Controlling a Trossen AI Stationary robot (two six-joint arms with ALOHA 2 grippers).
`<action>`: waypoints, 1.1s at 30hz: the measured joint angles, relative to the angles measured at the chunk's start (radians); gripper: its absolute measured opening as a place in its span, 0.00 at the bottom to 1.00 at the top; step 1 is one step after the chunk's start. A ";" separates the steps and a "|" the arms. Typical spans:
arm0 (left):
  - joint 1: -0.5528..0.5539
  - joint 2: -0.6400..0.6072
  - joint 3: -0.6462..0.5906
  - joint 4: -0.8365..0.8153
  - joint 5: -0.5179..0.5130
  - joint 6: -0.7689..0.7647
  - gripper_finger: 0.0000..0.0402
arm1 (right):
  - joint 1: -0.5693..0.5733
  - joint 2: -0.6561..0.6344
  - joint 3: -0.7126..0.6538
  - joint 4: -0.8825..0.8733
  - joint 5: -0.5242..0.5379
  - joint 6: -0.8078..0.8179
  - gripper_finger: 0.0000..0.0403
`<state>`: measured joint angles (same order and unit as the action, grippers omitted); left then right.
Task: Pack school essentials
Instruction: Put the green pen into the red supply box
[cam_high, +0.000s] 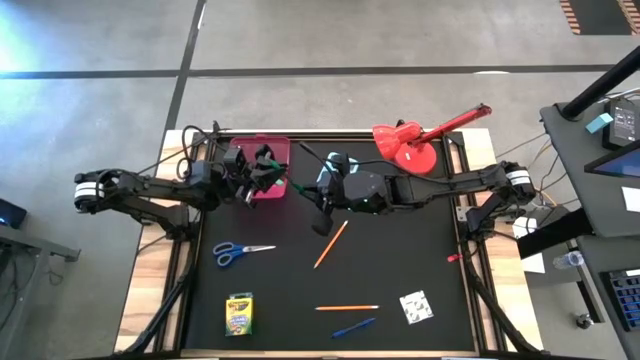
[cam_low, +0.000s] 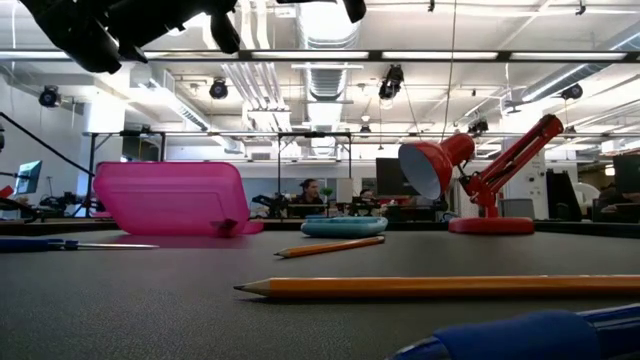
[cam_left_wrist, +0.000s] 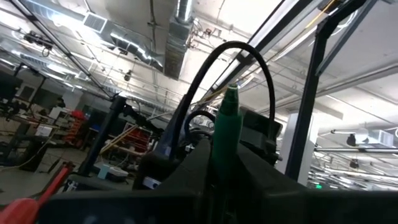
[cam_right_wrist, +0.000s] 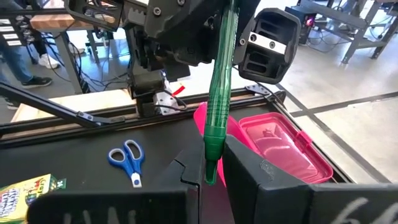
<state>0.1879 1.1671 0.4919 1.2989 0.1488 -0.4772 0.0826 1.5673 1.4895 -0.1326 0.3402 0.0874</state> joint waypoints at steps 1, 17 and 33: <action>0.000 0.000 0.000 0.000 0.001 -0.002 0.05 | 0.000 0.000 0.000 0.000 0.000 0.007 0.08; 0.003 0.000 0.004 -0.119 0.006 -0.009 0.05 | -0.002 -0.008 0.134 -0.354 0.001 0.101 0.40; 0.182 0.010 0.295 -1.068 -0.010 0.277 0.05 | 0.000 -0.011 0.327 -0.893 0.001 0.239 0.50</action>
<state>0.3695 1.1770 0.7867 0.2313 0.1385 -0.1997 0.0822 1.5562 1.8167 -1.0252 0.3416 0.3262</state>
